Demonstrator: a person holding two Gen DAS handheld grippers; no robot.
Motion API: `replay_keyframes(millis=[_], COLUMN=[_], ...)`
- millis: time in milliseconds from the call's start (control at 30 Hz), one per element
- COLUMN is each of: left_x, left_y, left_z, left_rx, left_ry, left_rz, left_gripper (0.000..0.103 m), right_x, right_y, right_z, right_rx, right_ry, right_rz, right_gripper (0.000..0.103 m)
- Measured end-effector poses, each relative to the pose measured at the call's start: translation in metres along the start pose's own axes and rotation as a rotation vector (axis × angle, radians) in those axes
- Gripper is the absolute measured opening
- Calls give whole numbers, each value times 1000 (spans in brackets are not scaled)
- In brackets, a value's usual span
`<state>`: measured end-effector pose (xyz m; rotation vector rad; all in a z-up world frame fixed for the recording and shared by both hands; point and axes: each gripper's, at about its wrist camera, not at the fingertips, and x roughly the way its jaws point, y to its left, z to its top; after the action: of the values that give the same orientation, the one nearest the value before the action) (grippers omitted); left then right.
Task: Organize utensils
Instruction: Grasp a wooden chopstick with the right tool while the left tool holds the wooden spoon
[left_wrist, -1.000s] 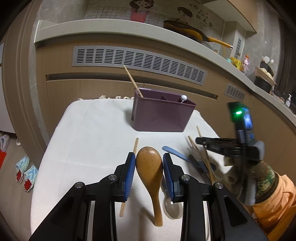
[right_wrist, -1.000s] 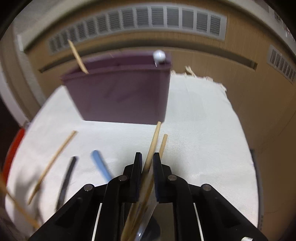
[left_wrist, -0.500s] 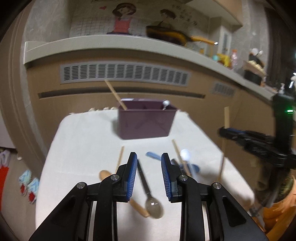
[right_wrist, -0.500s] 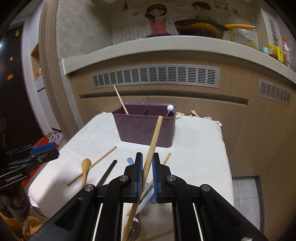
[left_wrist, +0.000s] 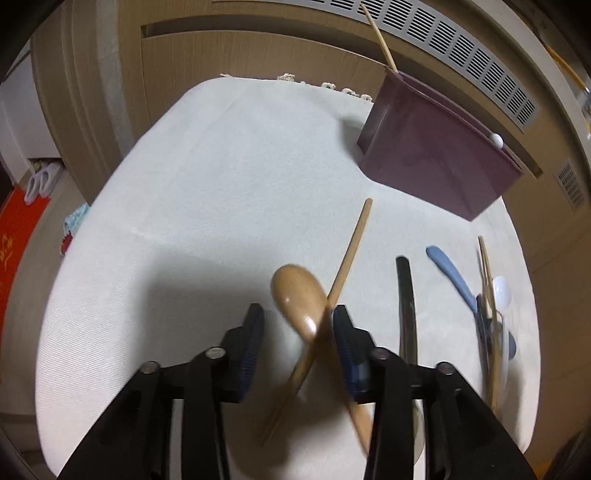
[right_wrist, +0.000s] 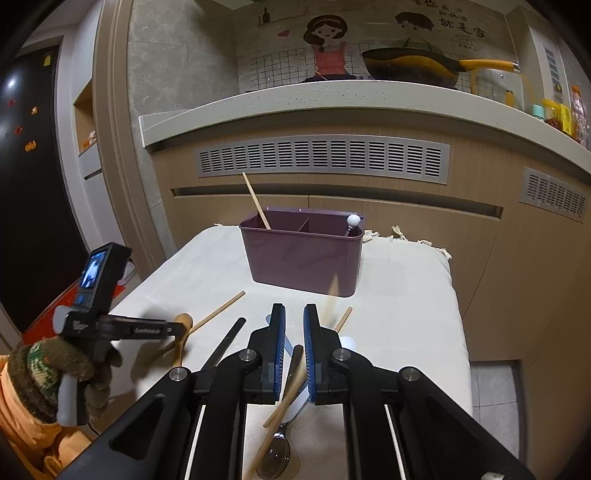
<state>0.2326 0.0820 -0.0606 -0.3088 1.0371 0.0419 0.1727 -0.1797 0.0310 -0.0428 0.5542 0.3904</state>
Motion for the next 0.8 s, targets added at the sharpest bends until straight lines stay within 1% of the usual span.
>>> replay_keyframes(millis=[67, 100, 233, 267, 300, 333, 367, 400, 467, 567, 667, 767, 800], left_x=[2, 3, 15, 18, 18, 19, 20, 19, 18, 9, -11, -36, -40], left_y=[-3, -5, -9, -13, -16, -19, -21, -23, -22, -22, -25, -26, -25], left_z=[3, 5, 14, 15, 13, 13, 11, 8, 3, -4, -12, -19, -20], left_rx=[3, 0, 5, 14, 38, 57, 78, 109, 121, 143, 183, 208, 212], left_ry=[-8, -8, 9, 7, -14, -26, -38, -65, -90, -134, -202, -272, -283], left_rz=[-11, -15, -24, -20, -8, -3, 5, 21, -4, -22, -48, -83, -90], left_gripper=[53, 59, 60, 60, 58, 51, 46, 32, 33, 32, 32, 32, 32], right_x=[2, 3, 18, 25, 32, 37, 45, 51, 68, 86, 107, 133, 142], right_y=[2, 3, -2, -8, -13, -17, -23, -28, -37, -41, -40, -42, -42], right_z=[-1, -1, -5, -7, -10, -12, -15, -18, -25, -32, -32, -29, -29], right_rx=[-9, -13, 9, 34, 56, 74, 100, 121, 162, 178, 184, 223, 248], right_ry=[4, 9, 60, 90, 119, 140, 168, 193, 251, 301, 342, 391, 413], right_rz=[2, 6, 22, 25, 29, 29, 23, 16, 5, -9, -17, -27, -22], right_gripper=[9, 9, 9, 10, 11, 12, 16, 23, 28, 28, 28, 29, 29])
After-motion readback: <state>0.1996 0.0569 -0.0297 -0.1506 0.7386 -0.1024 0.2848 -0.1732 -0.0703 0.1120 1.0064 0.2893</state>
